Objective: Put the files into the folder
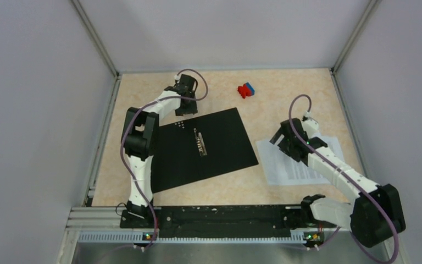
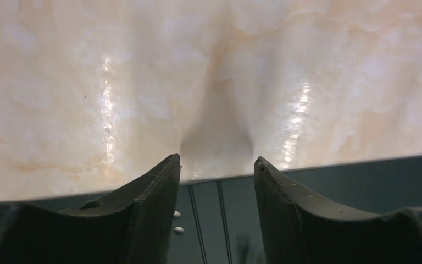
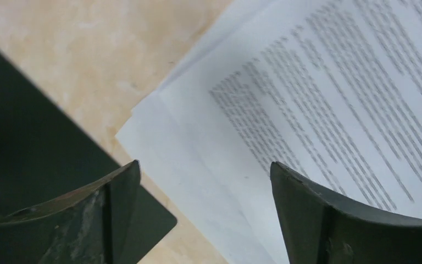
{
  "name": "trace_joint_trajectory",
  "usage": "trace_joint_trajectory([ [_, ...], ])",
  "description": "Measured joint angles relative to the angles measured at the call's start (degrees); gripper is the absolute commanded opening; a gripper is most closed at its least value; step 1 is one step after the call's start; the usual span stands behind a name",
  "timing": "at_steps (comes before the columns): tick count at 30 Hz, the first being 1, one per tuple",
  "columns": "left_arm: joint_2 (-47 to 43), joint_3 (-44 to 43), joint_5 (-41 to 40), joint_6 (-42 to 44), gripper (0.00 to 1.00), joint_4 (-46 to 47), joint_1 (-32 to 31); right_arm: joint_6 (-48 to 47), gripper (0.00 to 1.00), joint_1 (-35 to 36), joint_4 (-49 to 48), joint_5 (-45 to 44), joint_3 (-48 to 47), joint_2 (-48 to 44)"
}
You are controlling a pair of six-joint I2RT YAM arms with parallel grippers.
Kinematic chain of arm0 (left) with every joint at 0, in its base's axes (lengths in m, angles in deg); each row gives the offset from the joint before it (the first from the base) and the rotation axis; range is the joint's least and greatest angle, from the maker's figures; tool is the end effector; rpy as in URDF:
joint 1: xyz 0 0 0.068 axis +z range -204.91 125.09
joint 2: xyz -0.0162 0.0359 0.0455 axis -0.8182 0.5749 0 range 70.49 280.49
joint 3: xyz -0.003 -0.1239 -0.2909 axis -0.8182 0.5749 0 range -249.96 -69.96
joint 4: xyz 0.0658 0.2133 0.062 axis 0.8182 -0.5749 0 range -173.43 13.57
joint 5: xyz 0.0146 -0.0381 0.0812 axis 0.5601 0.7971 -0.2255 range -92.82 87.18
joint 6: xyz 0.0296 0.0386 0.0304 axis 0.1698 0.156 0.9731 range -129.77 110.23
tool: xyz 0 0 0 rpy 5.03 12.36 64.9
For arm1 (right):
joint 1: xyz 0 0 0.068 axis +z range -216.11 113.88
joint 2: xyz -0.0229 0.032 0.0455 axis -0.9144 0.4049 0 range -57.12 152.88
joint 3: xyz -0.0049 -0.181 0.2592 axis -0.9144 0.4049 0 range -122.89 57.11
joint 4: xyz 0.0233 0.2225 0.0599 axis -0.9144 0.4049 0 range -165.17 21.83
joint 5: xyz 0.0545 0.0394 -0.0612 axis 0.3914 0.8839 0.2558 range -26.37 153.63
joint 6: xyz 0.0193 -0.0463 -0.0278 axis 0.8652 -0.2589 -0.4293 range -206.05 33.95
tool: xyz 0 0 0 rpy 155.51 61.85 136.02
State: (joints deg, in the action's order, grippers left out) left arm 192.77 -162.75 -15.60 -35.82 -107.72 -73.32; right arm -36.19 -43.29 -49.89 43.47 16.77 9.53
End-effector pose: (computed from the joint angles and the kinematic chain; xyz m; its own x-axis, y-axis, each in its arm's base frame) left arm 0.4348 -0.1353 0.2227 -0.8342 -0.1736 -0.5235 -0.1789 0.9830 -0.0411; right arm 0.1758 0.0588 0.2684 -0.5931 0.5290 -0.6070 0.4446 0.8437 0.3009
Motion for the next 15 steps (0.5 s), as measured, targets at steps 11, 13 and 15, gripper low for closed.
trace_joint_trajectory([
  [11,0.1,-13.5,12.3,5.0,0.73,1.6,-8.1,31.1,0.99,-0.5,32.7,-10.7,3.3,-19.5],
  [13,0.6,-15.5,15.9,5.2,0.73,2.9,-10.7,35.1,0.99,-0.5,35.4,-10.8,6.2,-24.2],
  [15,1.9,-18.0,19.4,5.2,0.74,4.4,-13.2,38.7,0.99,-0.5,37.3,-10.7,9.2,-28.3],
])
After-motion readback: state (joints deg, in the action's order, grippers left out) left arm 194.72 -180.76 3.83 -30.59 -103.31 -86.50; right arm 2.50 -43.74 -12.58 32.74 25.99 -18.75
